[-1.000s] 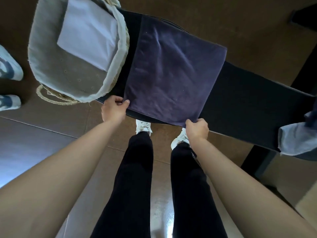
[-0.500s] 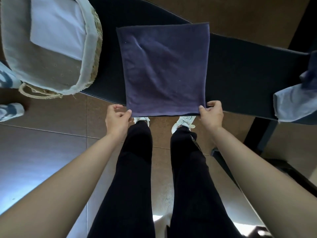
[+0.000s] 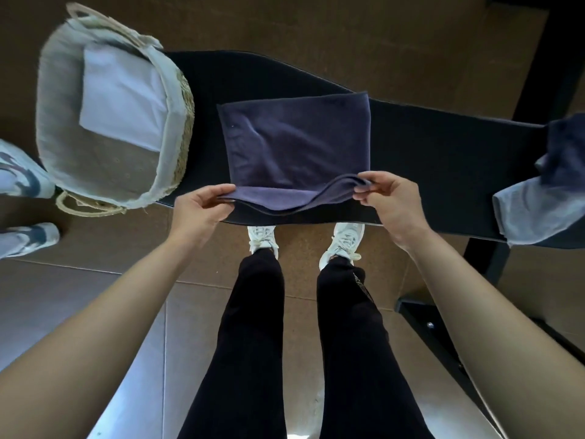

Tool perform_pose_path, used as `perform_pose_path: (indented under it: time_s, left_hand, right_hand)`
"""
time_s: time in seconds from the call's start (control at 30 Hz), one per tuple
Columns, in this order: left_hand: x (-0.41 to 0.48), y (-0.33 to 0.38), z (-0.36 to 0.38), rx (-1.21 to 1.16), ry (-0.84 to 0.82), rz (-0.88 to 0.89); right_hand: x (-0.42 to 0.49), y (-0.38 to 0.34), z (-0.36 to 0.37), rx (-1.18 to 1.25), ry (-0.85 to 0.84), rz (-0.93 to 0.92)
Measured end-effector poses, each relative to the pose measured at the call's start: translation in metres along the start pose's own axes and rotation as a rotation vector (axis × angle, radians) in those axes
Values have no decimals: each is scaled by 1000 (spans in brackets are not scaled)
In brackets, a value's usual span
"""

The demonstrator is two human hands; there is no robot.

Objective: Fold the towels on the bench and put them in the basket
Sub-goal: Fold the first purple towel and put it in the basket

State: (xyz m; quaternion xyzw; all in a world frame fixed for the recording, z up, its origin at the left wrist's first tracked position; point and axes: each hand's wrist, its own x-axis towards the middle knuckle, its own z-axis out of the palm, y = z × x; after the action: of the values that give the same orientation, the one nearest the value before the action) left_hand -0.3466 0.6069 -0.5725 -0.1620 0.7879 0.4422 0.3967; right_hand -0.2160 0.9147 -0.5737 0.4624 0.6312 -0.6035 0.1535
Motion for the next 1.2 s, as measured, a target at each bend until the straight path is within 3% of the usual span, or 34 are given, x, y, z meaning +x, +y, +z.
perform_pose_path:
  time_s: [0.23, 0.53, 0.8, 1.03, 1.2]
  left_hand:
    - [48, 13, 7, 107, 159, 115]
    - [84, 32, 31, -30, 269, 86]
    - [127, 66, 31, 139, 364, 94]
    - [119, 56, 45, 413, 403, -75]
    - [87, 25, 66, 386, 332, -174]
  right_hand:
    - [46, -21, 0, -511, 199, -254]
    - [85, -44, 6, -251, 173, -259]
    - [127, -61, 12, -330, 271, -255]
    - [134, -55, 19, -515, 306, -66]
    - [117, -34, 35, -535, 266, 40]
